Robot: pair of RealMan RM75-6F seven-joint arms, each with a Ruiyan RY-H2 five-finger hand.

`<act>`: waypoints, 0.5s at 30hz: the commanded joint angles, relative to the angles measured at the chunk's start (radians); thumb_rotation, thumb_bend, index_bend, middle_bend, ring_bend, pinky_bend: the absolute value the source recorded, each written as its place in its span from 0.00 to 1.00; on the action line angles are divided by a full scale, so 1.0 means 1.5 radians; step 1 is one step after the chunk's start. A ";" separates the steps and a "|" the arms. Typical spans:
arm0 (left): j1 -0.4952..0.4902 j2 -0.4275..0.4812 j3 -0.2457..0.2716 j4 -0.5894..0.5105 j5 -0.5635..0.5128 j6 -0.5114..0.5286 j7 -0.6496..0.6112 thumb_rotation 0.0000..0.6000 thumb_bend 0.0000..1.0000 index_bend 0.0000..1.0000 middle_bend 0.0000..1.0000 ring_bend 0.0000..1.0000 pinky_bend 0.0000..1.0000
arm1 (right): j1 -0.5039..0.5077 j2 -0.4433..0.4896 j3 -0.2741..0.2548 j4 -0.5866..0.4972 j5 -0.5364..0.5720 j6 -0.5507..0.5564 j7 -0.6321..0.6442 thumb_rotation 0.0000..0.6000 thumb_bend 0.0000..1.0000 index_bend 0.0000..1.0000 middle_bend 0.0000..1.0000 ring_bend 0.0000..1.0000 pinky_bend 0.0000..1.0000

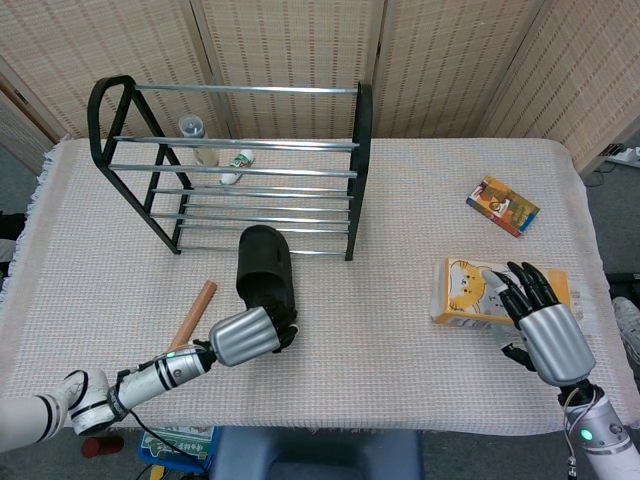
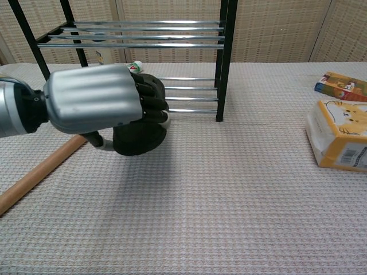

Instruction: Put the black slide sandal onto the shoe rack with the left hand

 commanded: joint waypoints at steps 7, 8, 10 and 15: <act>-0.077 -0.055 -0.032 0.148 -0.021 -0.063 -0.065 1.00 0.14 0.60 0.50 0.40 0.51 | -0.005 0.001 0.001 0.008 0.007 0.004 0.007 1.00 0.52 0.00 0.15 0.09 0.06; -0.082 -0.060 -0.033 0.161 -0.022 -0.064 -0.074 1.00 0.14 0.60 0.50 0.40 0.51 | -0.005 0.001 0.002 0.009 0.009 0.004 0.008 1.00 0.52 0.00 0.15 0.09 0.06; -0.092 -0.071 -0.033 0.191 -0.022 -0.060 -0.096 1.00 0.14 0.60 0.50 0.40 0.51 | -0.005 0.000 0.002 0.011 0.012 0.002 0.010 1.00 0.52 0.00 0.15 0.09 0.06; -0.118 -0.097 -0.022 0.261 -0.008 -0.052 -0.138 1.00 0.14 0.60 0.50 0.40 0.51 | -0.005 -0.001 0.003 0.015 0.016 -0.001 0.012 1.00 0.52 0.00 0.15 0.09 0.06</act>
